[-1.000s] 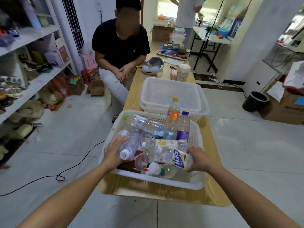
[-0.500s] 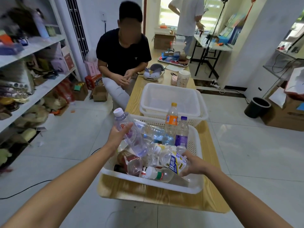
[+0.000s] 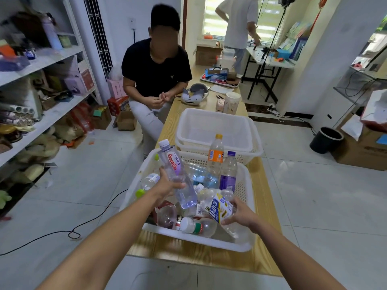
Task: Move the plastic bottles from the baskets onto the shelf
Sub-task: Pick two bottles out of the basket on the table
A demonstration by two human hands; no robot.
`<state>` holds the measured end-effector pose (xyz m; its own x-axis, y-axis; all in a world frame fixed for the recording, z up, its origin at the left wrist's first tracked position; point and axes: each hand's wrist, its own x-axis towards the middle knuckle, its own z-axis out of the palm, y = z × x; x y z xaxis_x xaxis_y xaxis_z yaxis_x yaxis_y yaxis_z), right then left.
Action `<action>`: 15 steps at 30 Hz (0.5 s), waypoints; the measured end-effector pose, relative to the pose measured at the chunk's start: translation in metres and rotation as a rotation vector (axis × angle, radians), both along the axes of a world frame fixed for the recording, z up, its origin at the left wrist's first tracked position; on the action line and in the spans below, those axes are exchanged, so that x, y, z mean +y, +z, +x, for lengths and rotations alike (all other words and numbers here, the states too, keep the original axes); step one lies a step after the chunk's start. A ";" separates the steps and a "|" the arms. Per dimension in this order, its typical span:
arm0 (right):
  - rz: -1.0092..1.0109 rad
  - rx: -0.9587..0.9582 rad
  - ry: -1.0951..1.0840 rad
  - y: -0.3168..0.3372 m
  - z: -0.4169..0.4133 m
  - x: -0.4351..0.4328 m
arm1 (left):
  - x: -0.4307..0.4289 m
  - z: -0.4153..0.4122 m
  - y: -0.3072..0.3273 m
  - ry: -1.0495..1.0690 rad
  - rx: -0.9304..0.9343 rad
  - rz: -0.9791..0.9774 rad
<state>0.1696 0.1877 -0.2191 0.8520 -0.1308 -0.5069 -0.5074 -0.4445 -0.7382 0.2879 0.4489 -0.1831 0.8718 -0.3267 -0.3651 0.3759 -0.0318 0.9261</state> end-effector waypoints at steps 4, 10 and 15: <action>0.126 -0.015 -0.058 -0.002 -0.003 -0.001 | -0.011 -0.008 -0.006 0.046 -0.077 0.037; 0.356 -0.062 -0.254 -0.003 -0.009 -0.007 | -0.020 -0.008 0.005 -0.058 -0.177 0.209; 0.562 -0.138 -0.411 0.001 -0.018 -0.006 | -0.027 -0.006 0.022 -0.074 -0.160 0.120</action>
<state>0.1517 0.1813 -0.2178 0.8511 -0.2053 -0.4832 -0.4379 0.2299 -0.8691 0.2817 0.4215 -0.1614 0.8970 -0.3546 -0.2638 0.2167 -0.1674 0.9618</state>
